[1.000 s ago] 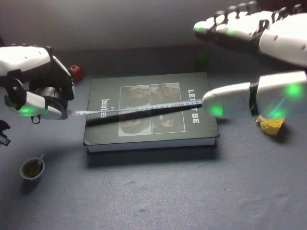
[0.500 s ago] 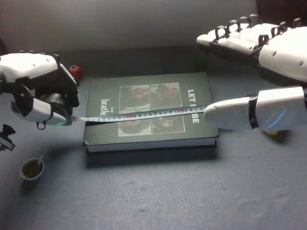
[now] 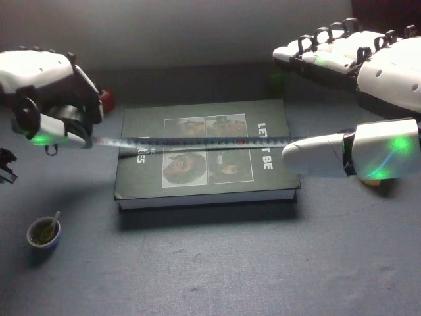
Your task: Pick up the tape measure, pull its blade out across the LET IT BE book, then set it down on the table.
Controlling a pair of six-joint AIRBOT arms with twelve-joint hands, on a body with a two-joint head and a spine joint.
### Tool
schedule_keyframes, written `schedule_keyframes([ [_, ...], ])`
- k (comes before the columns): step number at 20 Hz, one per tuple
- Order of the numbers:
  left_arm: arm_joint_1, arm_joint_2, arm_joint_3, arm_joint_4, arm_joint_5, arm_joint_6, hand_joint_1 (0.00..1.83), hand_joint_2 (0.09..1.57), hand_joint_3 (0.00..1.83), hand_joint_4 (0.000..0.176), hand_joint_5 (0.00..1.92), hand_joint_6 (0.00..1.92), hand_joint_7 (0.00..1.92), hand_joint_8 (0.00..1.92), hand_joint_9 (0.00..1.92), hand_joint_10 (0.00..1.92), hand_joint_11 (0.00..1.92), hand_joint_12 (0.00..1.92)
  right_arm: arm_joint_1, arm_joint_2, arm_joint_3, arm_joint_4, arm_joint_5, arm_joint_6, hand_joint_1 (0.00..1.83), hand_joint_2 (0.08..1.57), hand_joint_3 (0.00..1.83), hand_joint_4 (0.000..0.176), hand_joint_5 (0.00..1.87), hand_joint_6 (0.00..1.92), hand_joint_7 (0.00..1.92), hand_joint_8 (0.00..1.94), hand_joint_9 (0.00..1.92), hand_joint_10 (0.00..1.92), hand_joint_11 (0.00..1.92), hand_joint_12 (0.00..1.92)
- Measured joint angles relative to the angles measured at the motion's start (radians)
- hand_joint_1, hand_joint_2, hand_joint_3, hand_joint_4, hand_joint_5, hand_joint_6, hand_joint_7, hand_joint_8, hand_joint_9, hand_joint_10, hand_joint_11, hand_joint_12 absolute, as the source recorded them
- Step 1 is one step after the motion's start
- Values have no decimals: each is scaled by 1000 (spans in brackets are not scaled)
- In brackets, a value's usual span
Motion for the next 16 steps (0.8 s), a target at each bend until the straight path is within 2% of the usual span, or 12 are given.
schedule_keyframes([
  [16,0,-13,53,0,-27,55,1382,1092,0,0,1033,732,1066,880,882,1266,777,1162,0,0,0,0,0,0,0,1021,6,0,0,0,0,0,0,0,0,110],
])
